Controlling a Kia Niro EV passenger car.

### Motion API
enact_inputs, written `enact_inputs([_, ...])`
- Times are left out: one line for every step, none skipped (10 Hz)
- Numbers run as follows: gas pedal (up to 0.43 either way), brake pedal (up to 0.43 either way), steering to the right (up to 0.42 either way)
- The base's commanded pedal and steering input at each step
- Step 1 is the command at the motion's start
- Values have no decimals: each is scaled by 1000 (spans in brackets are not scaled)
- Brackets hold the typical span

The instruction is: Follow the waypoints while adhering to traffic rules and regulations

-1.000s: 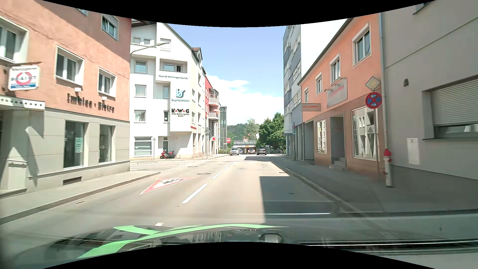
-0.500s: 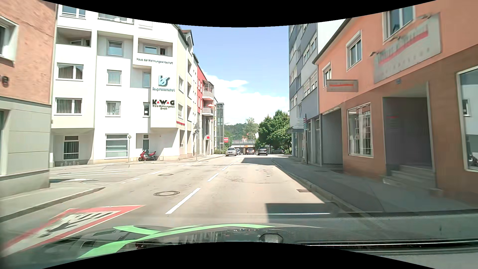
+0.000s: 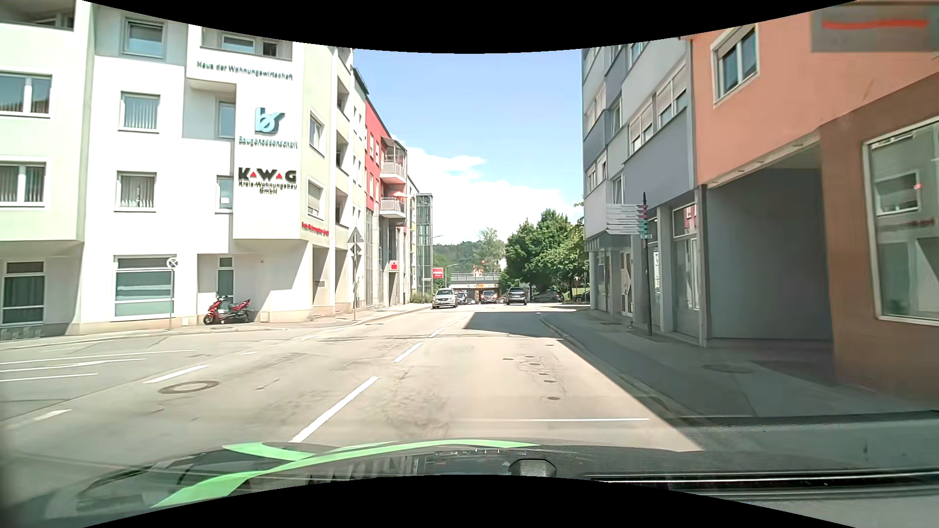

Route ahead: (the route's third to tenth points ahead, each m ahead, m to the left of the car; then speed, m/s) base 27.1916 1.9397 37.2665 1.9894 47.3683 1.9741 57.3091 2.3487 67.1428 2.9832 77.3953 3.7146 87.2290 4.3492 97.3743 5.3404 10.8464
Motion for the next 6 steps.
enact_inputs([130,0,8])
enact_inputs([130,0,8])
enact_inputs([138,0,8])
enact_inputs([138,0,8])
enact_inputs([138,0,8])
enact_inputs([130,0,8])
